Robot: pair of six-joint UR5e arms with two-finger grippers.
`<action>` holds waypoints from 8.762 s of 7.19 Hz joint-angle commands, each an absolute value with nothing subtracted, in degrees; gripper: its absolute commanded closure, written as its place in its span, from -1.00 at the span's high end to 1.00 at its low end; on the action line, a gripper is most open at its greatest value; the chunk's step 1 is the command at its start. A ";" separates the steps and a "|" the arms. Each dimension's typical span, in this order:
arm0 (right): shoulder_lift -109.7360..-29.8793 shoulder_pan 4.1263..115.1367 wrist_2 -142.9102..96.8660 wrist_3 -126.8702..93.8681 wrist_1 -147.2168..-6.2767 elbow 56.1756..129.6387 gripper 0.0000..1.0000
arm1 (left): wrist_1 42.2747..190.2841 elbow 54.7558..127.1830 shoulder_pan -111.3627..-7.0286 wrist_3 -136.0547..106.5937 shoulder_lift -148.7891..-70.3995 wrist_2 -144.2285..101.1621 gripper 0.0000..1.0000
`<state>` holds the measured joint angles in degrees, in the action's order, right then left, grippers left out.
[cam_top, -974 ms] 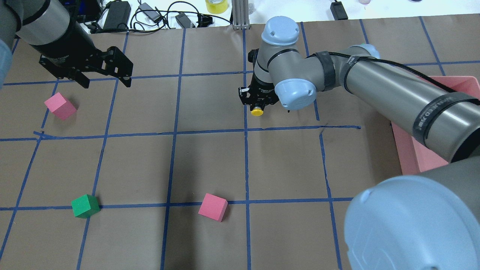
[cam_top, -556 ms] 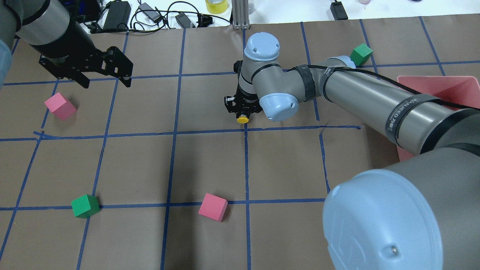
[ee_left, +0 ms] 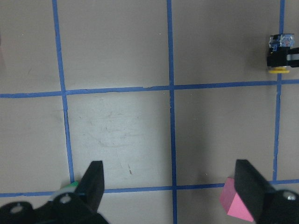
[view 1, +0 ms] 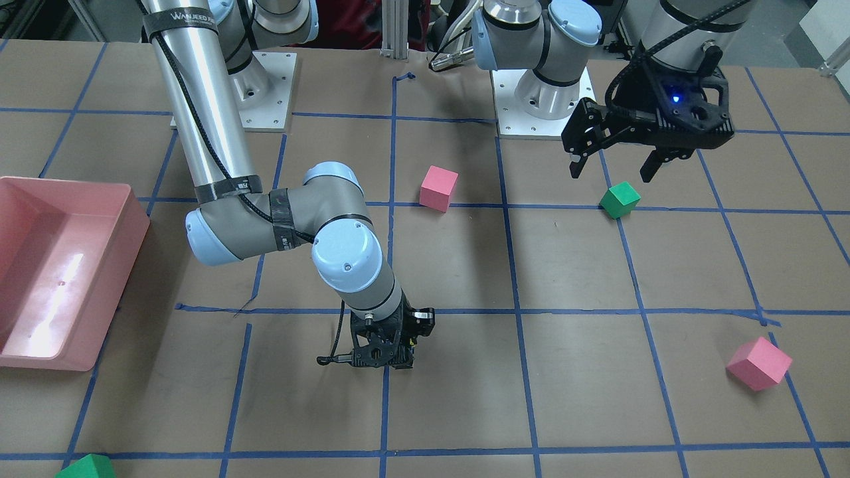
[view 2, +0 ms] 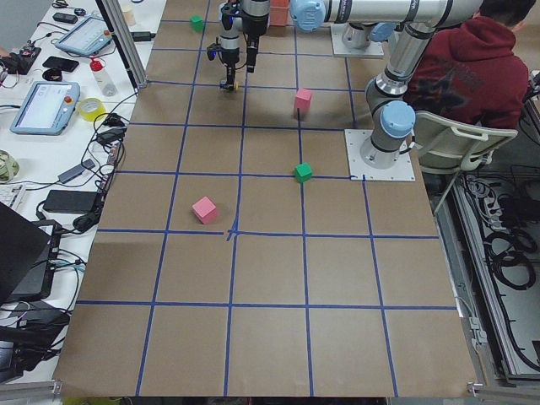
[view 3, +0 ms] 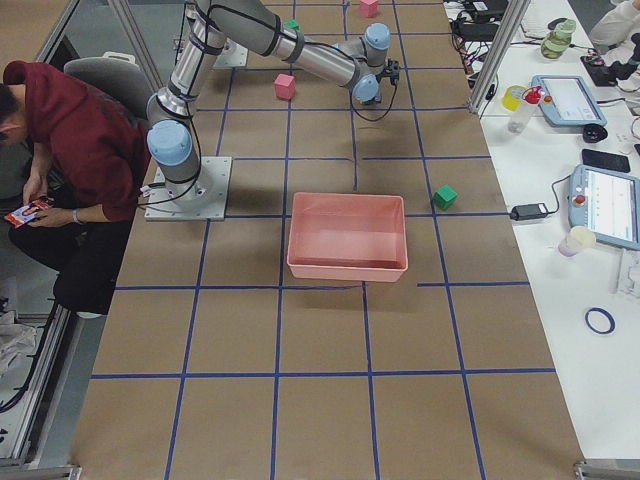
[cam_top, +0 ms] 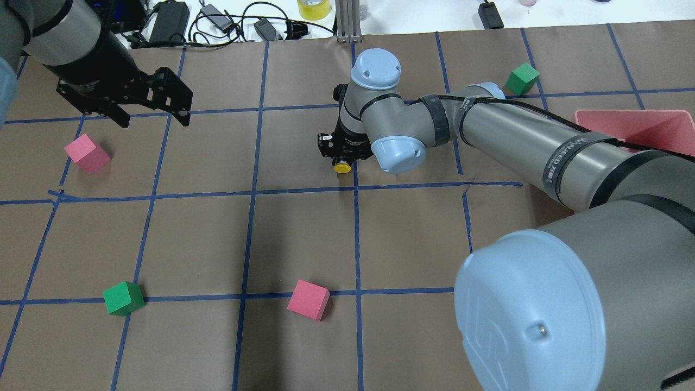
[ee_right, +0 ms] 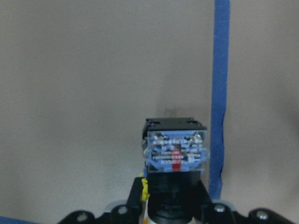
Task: Align button upright
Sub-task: 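Carry the button to the table center and lower it with the right gripper, then open the right gripper, releasing the button on its side, and raise, then swing the left gripper toward the button lying on the table, then lower the left gripper and grasp the button switch body, then rotate the held button with the left gripper so the yellow cap faces up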
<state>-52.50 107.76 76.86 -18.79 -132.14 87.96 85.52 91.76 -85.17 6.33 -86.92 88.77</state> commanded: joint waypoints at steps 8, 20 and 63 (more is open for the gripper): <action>-68.16 97.95 78.05 -7.50 -113.19 89.38 1.00 | 85.78 91.76 -85.17 6.33 -86.84 88.77 1.00; -83.05 89.82 91.32 -1.76 -90.11 86.92 1.00 | 67.82 104.30 -89.96 0.10 -87.71 88.15 1.00; -83.14 88.42 92.55 -1.76 -90.35 88.51 1.00 | 76.63 83.33 -100.11 -40.69 -126.55 59.17 -1.00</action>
<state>-83.15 88.42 92.51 -1.75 -90.42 88.47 74.77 84.42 -100.98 -40.41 -125.30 61.75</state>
